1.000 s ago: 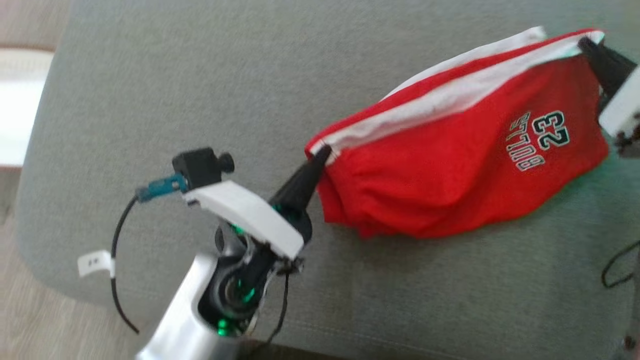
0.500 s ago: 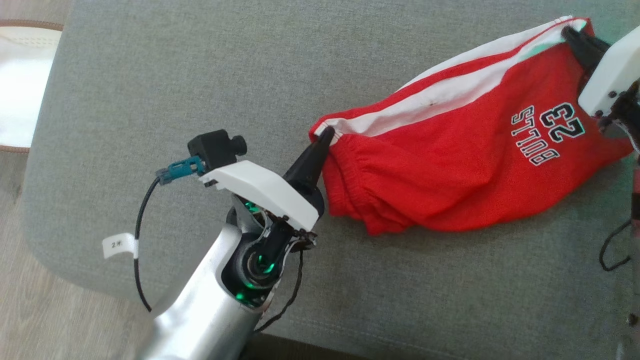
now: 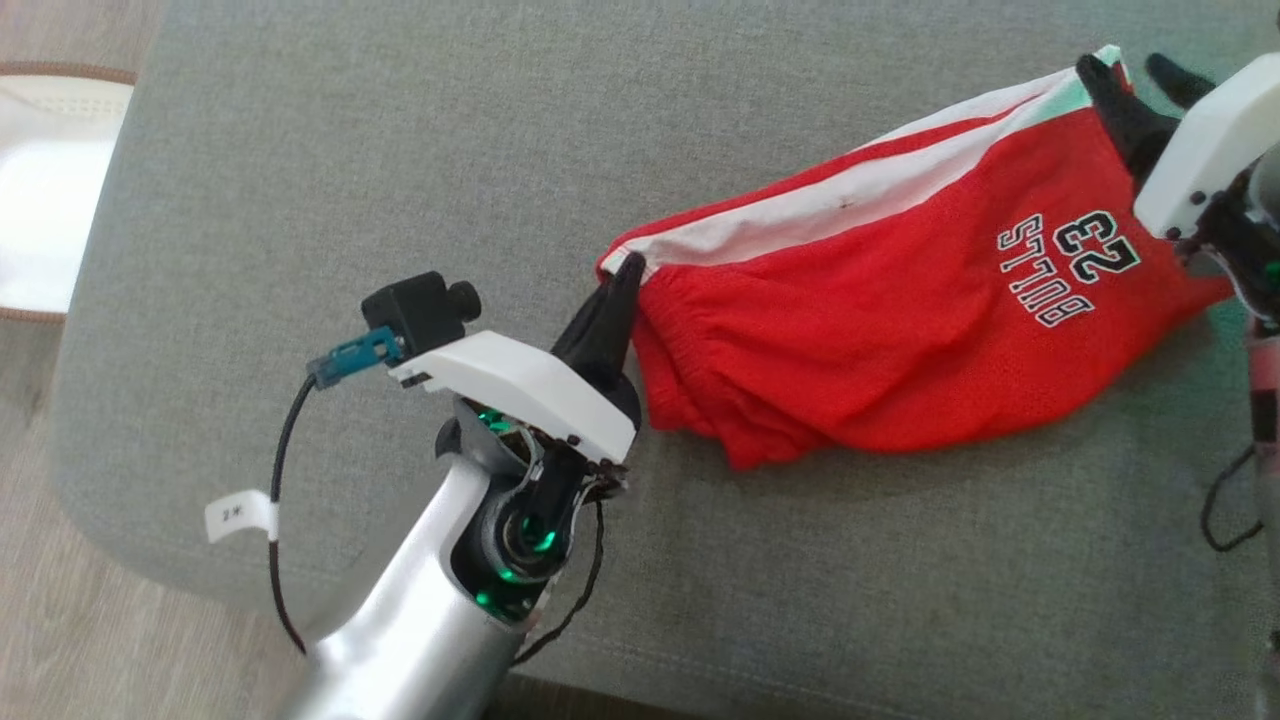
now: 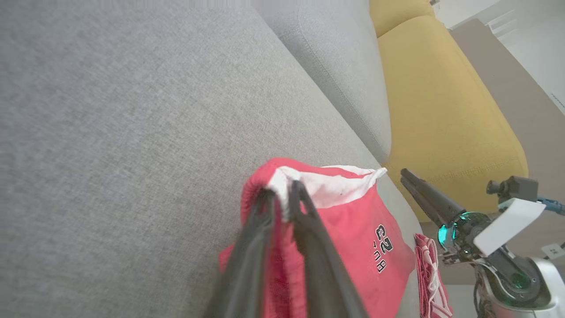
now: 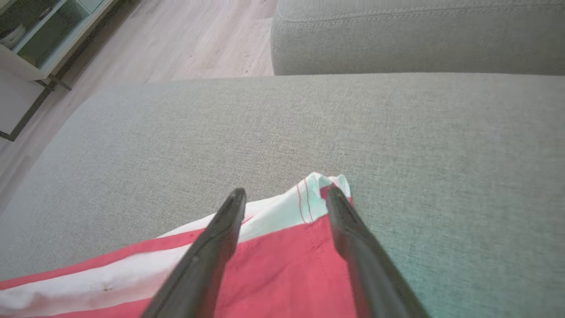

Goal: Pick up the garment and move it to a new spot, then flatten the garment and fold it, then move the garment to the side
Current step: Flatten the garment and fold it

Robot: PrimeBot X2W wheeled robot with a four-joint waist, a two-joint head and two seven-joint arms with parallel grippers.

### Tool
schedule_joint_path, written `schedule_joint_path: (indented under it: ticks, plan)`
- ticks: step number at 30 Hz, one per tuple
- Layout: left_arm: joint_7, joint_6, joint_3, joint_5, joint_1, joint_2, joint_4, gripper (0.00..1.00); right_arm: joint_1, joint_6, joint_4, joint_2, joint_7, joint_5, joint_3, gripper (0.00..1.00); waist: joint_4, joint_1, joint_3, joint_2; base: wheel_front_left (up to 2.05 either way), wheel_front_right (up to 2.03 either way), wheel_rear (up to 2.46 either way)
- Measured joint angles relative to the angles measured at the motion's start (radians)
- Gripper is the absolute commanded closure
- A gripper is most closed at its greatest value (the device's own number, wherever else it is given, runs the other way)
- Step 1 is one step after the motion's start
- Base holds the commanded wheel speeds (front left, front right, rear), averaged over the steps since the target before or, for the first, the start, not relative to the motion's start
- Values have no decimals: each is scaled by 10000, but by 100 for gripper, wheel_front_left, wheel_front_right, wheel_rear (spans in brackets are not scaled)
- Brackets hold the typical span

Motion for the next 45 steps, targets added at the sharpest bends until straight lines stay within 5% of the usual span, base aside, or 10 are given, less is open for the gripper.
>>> schedule_joint_path:
  ticks: [9,16,23,24,25,33,45]
  plan:
    - [-1411,909,-918,2426,676,834,-673,0,408,0,-658,-1174,1143,4,646,0,-199,0,-506,0,0,0,0]
    - [-1977,1741,-1352,4146,1169,1141,-1091,0,1183,0,-907,-1256,1904,-219,548,0,-56,0,-339,0,0,0,0]
    - [-2113,1841,-1266,5660,1170,903,-1327,0,1165,0,-771,-1195,2343,-1103,407,0,383,0,151,0,0,0,0]
    - [-2115,1829,-1200,5827,1175,811,-1371,0,1101,0,-761,-1170,2378,-1118,368,58,430,0,194,0,0,0,0]
    - [-2115,1776,-1154,5971,1184,754,-1379,0,1020,0,-723,-1083,2378,-1116,263,100,457,0,222,0,0,0,0]
    - [-2119,1229,-265,6968,2203,658,-1281,0,1507,0,-717,399,1925,-263,-807,100,-238,0,-137,0,0,0,0]
    - [-2150,422,1193,8071,3617,639,-1363,0,3509,0,-1135,786,1630,-92,-4245,100,-1329,0,-1301,0,0,0,0]
